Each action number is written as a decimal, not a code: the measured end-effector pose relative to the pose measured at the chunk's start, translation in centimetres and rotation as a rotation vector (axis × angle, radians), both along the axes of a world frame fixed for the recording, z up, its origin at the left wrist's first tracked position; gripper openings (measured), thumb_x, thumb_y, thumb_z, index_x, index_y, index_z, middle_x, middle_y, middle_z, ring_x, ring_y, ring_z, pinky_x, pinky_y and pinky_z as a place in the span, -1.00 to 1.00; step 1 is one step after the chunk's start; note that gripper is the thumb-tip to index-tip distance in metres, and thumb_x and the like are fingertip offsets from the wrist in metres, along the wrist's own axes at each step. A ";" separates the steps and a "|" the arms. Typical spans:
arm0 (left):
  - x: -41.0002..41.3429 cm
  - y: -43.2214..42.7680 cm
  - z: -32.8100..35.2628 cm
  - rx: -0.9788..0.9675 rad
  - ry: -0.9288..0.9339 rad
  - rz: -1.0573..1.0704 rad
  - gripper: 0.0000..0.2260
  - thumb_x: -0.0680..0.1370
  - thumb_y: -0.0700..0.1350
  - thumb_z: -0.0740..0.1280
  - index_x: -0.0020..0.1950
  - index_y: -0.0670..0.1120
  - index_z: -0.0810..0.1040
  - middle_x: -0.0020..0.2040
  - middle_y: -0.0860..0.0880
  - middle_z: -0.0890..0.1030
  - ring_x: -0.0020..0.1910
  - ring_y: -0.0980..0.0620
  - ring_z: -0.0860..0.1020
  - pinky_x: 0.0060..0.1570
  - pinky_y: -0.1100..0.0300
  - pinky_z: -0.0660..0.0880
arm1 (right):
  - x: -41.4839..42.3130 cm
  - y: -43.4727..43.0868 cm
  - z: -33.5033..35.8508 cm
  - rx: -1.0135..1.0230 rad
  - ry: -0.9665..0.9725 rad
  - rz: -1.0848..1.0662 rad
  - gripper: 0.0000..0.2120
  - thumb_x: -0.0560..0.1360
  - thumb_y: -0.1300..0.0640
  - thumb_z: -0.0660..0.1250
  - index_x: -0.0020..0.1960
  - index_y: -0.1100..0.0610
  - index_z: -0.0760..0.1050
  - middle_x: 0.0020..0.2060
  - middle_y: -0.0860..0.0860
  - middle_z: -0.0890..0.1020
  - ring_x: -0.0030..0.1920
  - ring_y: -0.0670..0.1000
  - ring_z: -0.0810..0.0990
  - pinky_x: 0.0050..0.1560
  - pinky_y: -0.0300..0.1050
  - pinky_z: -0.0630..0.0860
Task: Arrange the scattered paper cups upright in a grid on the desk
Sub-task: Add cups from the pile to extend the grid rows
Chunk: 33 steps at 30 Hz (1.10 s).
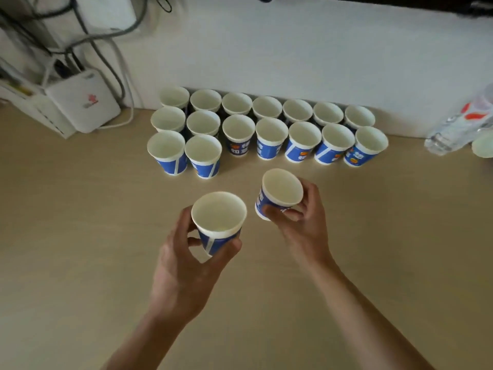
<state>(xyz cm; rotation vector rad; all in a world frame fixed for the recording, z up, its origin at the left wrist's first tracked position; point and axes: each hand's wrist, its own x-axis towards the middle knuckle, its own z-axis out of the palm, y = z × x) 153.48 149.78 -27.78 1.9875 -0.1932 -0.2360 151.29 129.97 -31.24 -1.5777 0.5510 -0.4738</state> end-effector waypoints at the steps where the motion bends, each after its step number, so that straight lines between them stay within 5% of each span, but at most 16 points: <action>1: 0.3 0.0 -0.1 -0.013 -0.009 -0.001 -0.45 0.27 0.19 0.52 0.23 0.21 0.48 0.08 0.25 0.62 0.00 0.22 0.63 -0.14 0.22 0.54 | 0.8 0.0 -0.4 -0.007 -0.010 0.010 -0.36 0.24 0.04 0.62 0.25 -0.03 0.44 0.15 -0.07 0.63 0.11 -0.02 0.65 0.08 -0.11 0.59; 7: 1.5 0.3 -1.6 -0.065 -0.043 0.002 -0.51 0.29 0.17 0.50 0.19 0.22 0.50 0.06 0.27 0.63 0.02 0.22 0.62 -0.10 0.25 0.52 | 5.5 0.2 -2.3 -0.098 -0.046 0.047 -0.37 0.28 0.10 0.63 0.26 0.02 0.44 0.13 -0.11 0.62 0.10 -0.11 0.64 -0.01 -0.22 0.58; 18: 0.8 1.8 -3.6 -0.082 -0.050 0.001 -0.43 0.22 0.28 0.46 0.21 0.24 0.51 0.08 0.21 0.65 0.00 0.14 0.64 0.00 0.02 0.59 | 9.1 1.5 -4.4 -0.184 -0.026 -0.026 -0.41 0.31 0.13 0.59 0.26 -0.05 0.43 0.04 -0.23 0.62 0.00 -0.23 0.62 0.04 -0.05 0.64; 33: 1.5 2.1 -3.8 -0.080 -0.045 -0.017 -0.38 0.22 0.28 0.47 0.26 0.18 0.51 0.11 0.18 0.65 0.03 0.11 0.64 0.02 -0.01 0.60 | 10.8 1.5 -5.3 -0.270 -0.051 -0.029 -0.46 0.28 0.12 0.58 0.20 0.02 0.46 0.05 -0.13 0.64 0.05 -0.11 0.64 0.08 0.05 0.62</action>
